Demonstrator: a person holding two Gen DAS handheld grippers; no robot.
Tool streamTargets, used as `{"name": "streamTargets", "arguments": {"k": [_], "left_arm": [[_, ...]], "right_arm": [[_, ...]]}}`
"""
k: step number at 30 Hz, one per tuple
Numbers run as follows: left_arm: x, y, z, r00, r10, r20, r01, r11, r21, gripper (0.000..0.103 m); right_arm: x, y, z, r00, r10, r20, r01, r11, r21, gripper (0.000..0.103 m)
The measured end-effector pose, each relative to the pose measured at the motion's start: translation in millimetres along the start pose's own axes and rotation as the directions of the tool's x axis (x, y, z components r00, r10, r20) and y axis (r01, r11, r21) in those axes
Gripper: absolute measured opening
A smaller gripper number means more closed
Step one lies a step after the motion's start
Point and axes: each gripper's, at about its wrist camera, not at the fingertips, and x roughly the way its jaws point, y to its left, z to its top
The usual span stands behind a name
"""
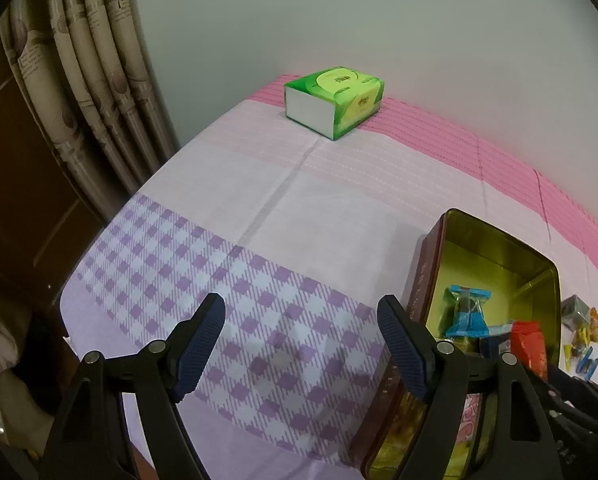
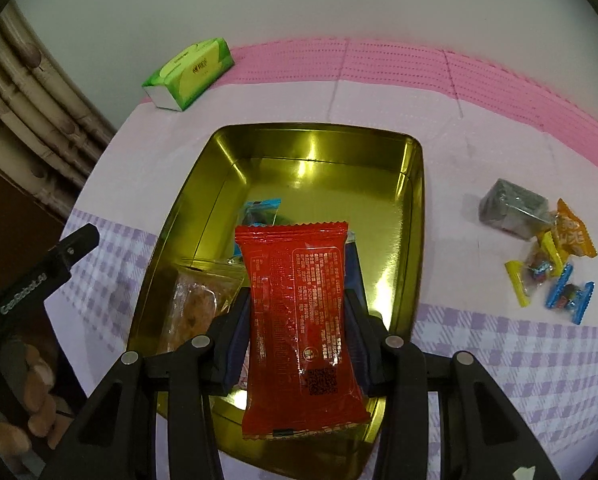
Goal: Organize snacks
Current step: 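Carry the red snack pack into the gold tin and open the right gripper, then move the right gripper to the blue-wrapped round candy and grasp it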
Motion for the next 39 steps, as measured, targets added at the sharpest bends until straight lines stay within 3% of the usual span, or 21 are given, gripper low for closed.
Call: {"name": "streamTargets", "arguments": {"k": [10,18,28,39], "left_arm": [[3.1,-0.8,-2.3,1.000,-0.010,-0.017,0.009,1.000,-0.013,0.079],[2.3,-4.7,-4.6,1.000,-0.006,-0.014,0.006,1.000,-0.001,0.079],[3.3,-7.3,-5.0,1.000,-0.008,-0.024,0.008,1.000,0.000,0.079],[4.5,-10.4,-7.5,1.000,-0.006,-0.023,0.006,1.000,0.013,0.079]], "right_arm": [[13.7,0.3,-12.1,0.999,-0.044,-0.018,0.043,0.999,-0.029,0.040],[17.3,-0.4,-12.6,0.999,-0.027,-0.019,0.026,0.999,-0.029,0.045],[1.0,-3.7,-10.9,1.000,-0.002,0.028,0.003,0.999,-0.035,0.050],[-26.0,-17.5,-9.2,0.994,-0.030,0.107,0.035,0.998,-0.045,0.051]]}}
